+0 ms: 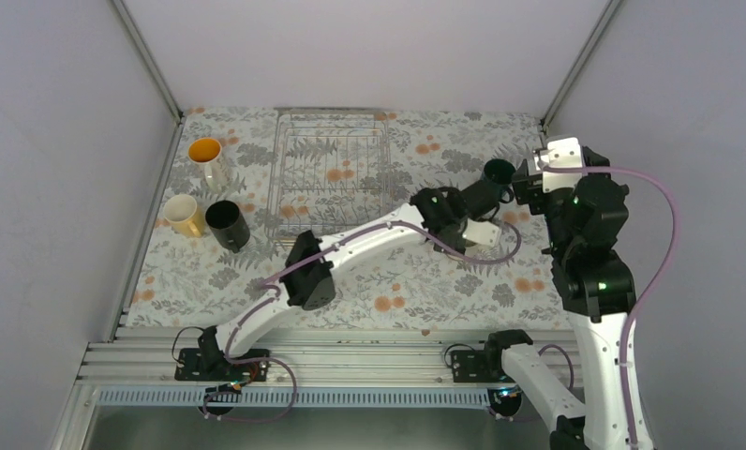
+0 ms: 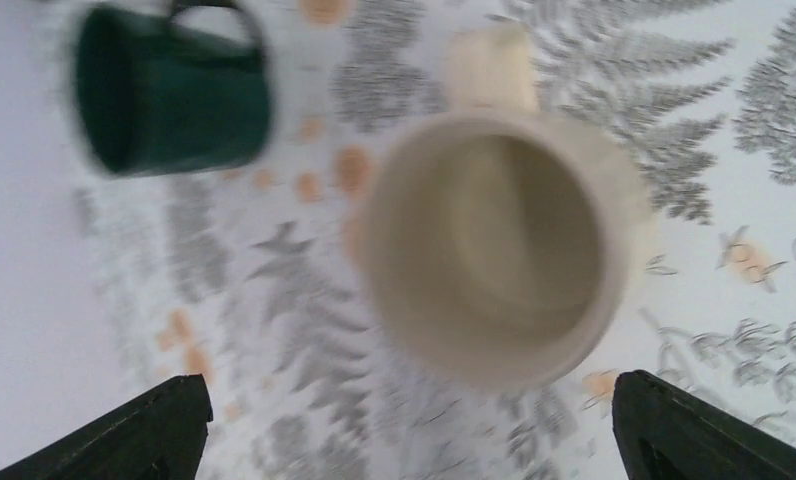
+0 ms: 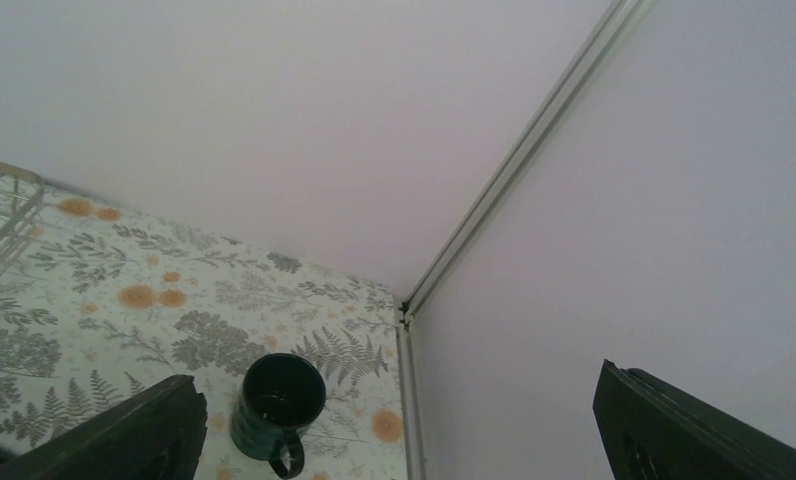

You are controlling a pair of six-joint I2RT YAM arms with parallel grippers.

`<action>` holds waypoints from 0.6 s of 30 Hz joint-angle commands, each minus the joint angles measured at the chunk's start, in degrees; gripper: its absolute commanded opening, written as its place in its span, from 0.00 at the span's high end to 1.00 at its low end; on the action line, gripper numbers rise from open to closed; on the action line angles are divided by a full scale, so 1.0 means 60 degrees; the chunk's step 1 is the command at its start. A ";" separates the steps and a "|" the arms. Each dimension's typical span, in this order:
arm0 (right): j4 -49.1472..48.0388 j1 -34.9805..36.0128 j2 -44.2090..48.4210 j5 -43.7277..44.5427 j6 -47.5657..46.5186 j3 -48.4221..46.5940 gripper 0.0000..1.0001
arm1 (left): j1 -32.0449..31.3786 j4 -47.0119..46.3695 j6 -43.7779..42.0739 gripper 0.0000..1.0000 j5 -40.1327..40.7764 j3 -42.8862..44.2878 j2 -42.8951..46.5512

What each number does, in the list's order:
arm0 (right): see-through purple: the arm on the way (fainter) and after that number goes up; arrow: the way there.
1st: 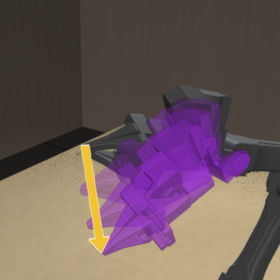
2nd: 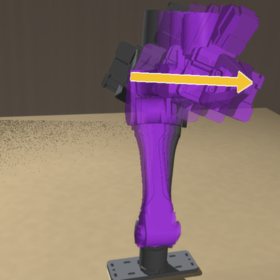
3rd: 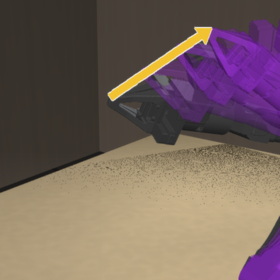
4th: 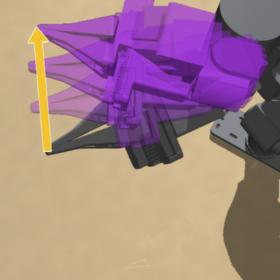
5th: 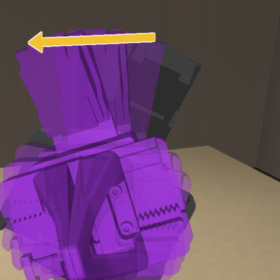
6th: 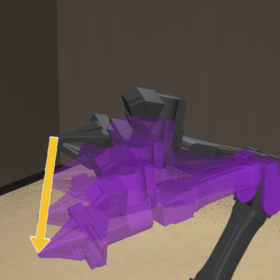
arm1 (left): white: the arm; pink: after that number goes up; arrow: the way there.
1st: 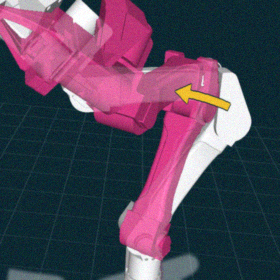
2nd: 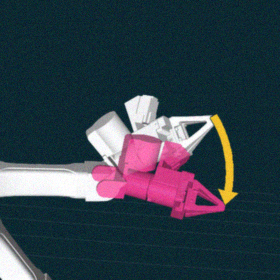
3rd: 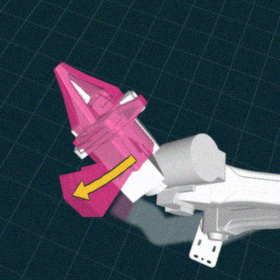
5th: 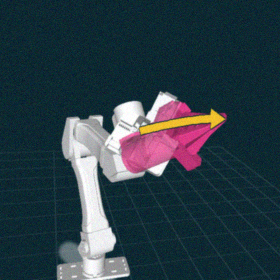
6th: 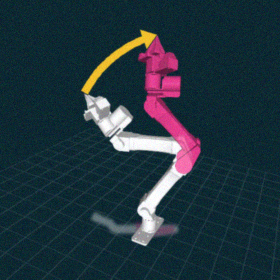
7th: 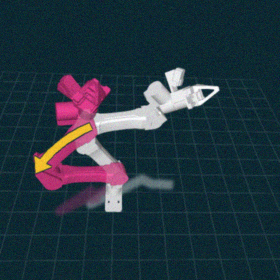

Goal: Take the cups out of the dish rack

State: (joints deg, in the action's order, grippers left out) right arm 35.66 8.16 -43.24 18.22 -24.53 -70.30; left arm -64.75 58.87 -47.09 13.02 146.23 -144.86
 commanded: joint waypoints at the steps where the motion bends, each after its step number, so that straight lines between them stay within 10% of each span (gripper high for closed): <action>1: 0.0197 -0.0056 -0.0496 -0.0770 0.0340 -0.0332 0.00 | 0.0442 -0.0524 0.0617 0.00 0.1064 0.0014 0.1638; 9: 0.0070 -0.0057 -0.0659 -0.2946 0.0561 0.0560 0.00 | 0.2121 -0.0290 0.1073 0.00 -0.0024 -0.1034 0.4613; 18: -0.0828 -0.0051 -0.0686 -0.3586 0.0602 0.2054 0.00 | 0.4005 -0.1068 0.1910 0.00 -0.1070 -0.5745 0.8249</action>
State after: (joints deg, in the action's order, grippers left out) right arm 35.14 8.14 -47.46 -0.80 -22.35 -60.88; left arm -44.07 54.87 -39.35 12.19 122.23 -101.36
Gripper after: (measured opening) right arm 0.995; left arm 0.998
